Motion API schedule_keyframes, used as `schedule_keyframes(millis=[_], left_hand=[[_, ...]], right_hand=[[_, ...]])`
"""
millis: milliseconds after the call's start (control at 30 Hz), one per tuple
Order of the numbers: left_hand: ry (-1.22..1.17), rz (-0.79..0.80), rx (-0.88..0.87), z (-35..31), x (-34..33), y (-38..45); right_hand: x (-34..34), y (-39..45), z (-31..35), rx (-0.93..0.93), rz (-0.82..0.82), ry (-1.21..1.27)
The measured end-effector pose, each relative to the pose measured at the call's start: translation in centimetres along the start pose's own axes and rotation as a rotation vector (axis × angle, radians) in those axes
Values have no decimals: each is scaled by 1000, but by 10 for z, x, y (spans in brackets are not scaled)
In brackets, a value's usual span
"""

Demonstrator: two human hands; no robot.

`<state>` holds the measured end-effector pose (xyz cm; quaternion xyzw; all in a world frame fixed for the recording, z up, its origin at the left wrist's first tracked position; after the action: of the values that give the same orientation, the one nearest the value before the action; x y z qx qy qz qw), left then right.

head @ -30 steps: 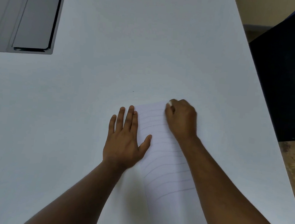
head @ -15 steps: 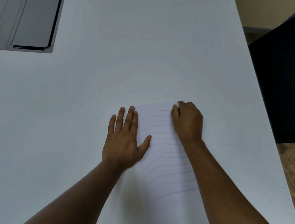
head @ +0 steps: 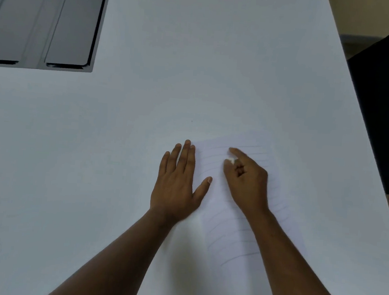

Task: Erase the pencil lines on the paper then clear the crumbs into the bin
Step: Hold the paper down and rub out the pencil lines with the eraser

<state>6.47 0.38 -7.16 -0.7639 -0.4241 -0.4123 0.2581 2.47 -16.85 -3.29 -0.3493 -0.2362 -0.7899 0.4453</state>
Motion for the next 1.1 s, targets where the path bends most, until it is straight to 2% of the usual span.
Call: schedule_keyframes(millis=[167, 433, 733, 933, 1000, 1100], left_hand=[[85, 19, -35, 6, 1, -1], [111, 69, -16, 9, -2, 0], [129, 89, -43, 7, -3, 1], [144, 74, -54, 9, -5, 3], [142, 65, -48, 7, -3, 3], [135, 63, -23, 6, -1, 2]], right_hand=[[1, 1, 2, -3, 56, -37], [-2, -28, 4, -196, -131, -44], [-33, -6, 43, 102, 118, -150], [-52, -9, 54, 203, 123, -272], [-46, -4, 52, 220, 69, -329], [-28, 12, 34, 90, -8, -348]])
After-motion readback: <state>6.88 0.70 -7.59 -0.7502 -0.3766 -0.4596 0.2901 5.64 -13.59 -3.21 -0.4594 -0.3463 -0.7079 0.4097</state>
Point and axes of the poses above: each hand's wrist, its own y-axis towards the middle knuckle, its own x-axis out of the back of the hand, z = x × y, the point moved 8 cm from there along y, towards the middle knuckle, and after that the axes turned 10 degrees about -y, right-handed, at the moved point
